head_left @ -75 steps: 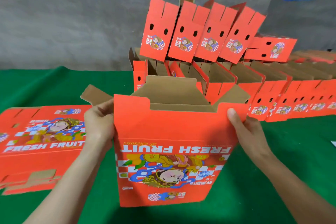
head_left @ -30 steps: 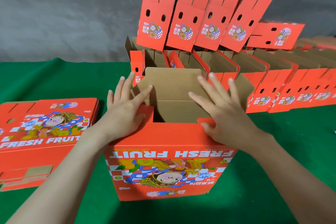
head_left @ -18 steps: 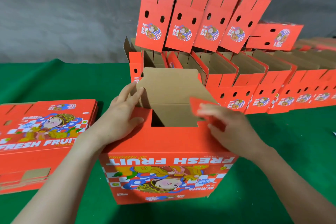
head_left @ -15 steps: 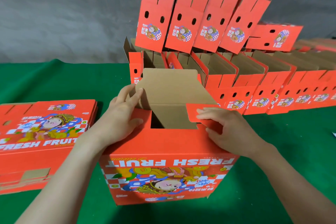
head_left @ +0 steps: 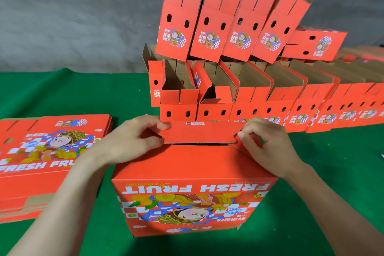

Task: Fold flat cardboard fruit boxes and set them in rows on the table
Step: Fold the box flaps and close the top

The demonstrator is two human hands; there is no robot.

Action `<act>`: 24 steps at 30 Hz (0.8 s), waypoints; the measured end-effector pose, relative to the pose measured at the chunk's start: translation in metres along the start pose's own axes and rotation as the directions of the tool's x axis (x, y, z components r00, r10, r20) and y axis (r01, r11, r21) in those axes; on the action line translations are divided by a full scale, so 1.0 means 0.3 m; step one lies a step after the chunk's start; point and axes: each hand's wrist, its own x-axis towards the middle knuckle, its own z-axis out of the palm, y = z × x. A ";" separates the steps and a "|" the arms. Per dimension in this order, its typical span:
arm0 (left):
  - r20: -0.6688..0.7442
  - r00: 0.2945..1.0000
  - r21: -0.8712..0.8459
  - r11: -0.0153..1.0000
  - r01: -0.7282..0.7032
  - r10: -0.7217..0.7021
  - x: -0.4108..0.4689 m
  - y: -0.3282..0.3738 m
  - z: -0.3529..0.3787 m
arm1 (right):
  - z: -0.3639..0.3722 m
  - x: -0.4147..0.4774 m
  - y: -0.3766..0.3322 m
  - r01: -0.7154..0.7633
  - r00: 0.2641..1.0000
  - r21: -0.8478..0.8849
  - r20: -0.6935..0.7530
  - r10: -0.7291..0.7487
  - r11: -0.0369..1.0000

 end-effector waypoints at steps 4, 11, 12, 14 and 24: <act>0.086 0.996 -0.032 0.999 0.022 -0.019 0.011 0.002 -0.017 | -0.004 0.029 -0.020 -0.114 0.986 0.024 0.125 0.111 0.993; 0.035 0.995 0.227 0.970 0.088 -0.099 0.032 0.022 0.017 | 0.038 0.078 -0.042 -0.222 0.856 -0.093 0.458 0.240 0.971; 0.031 0.990 0.247 0.961 0.123 -0.135 0.037 0.027 0.022 | 0.043 0.076 -0.042 -0.227 0.844 -0.129 0.469 0.261 0.965; 0.024 0.982 0.318 0.933 0.170 -0.188 0.049 0.030 0.038 | 0.056 0.066 -0.037 -0.201 0.844 -0.194 0.462 0.271 0.960; -0.024 0.979 0.505 0.843 0.188 -0.204 0.042 0.031 0.094 | 0.096 0.052 -0.044 -0.152 0.854 -0.296 0.441 0.276 0.943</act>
